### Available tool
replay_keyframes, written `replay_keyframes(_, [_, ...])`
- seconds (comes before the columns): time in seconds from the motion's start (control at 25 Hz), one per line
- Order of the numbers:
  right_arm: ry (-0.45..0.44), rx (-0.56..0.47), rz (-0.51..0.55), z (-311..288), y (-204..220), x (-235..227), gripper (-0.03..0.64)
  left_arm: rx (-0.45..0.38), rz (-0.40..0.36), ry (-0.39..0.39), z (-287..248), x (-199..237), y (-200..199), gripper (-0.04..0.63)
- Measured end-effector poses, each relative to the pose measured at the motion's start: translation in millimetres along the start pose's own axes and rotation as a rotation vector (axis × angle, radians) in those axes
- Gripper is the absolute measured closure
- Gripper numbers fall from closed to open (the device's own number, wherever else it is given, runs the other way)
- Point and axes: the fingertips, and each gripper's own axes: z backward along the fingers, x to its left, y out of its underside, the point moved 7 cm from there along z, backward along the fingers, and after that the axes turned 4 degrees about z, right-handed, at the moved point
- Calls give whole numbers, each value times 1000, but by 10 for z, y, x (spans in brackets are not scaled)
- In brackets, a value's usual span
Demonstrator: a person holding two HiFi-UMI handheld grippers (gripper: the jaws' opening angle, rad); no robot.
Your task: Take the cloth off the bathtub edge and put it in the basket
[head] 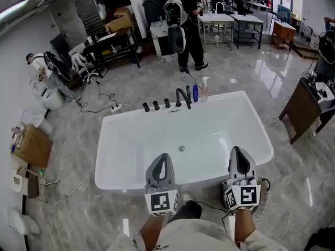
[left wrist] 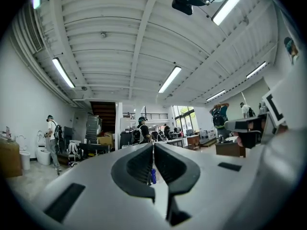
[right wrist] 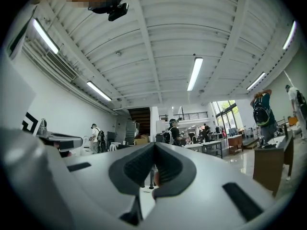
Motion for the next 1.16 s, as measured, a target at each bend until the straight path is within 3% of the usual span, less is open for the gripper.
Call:
replay_keyframes(0.48, [-75, 19, 57, -140, 26, 123, 629, 13, 35, -29, -31, 47, 81, 586])
replay_keyframes(1.16, [-87, 32, 84, -330, 105, 169, 629, 9, 42, -38, -167, 178, 151, 586])
